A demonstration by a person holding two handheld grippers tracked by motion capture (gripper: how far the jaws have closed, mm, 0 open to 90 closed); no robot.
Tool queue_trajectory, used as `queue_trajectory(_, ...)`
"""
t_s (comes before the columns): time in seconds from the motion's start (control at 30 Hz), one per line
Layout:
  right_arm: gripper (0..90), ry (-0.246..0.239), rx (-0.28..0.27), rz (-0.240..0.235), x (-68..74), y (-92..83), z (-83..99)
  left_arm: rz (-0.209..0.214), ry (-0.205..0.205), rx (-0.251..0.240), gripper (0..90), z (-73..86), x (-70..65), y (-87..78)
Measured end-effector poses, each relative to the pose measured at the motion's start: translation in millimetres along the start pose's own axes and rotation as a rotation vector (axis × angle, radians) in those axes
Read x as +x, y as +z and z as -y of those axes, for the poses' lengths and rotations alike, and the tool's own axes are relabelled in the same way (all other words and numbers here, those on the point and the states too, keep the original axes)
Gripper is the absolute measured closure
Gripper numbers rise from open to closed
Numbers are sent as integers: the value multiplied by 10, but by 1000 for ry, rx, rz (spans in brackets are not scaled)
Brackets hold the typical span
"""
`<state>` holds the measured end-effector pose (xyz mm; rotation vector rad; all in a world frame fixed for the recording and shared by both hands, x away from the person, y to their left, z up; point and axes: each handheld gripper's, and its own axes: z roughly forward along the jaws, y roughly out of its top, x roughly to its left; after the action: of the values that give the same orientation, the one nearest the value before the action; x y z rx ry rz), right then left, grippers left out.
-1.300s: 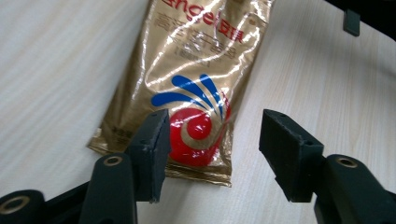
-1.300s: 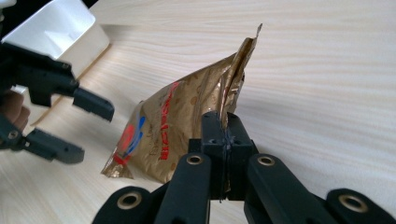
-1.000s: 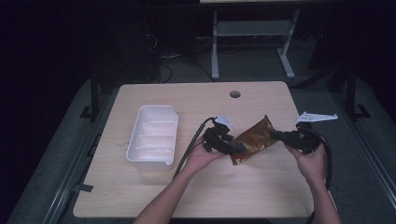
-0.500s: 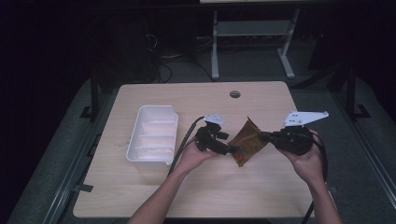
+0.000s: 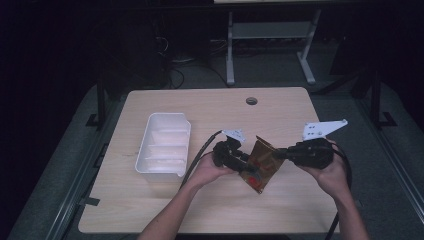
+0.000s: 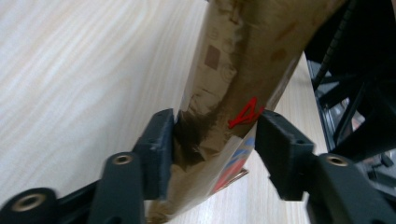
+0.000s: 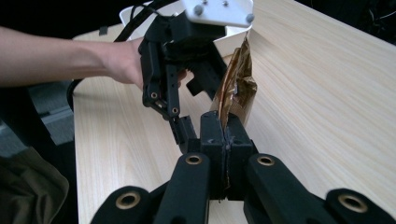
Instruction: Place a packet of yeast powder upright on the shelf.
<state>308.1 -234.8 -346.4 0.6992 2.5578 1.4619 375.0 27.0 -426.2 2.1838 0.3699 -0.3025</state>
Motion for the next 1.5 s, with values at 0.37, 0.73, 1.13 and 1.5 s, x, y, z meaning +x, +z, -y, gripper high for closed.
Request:
queue_trajectory(0.37,842,68,-48,13,-133,5,127,3,17,44,766,64,-41,-20)
queue_trajectory(0.73,606,177,-80,-25,-304,99,334,9,-4,37,802,104,-32,-9)
queue_trajectory(1.13,599,226,-70,-104,-332,355,456,1,0,31,801,118,-44,-20)
queue_trajectory(1.5,710,229,-74,-118,-307,399,462,-13,9,22,783,146,-72,-42)
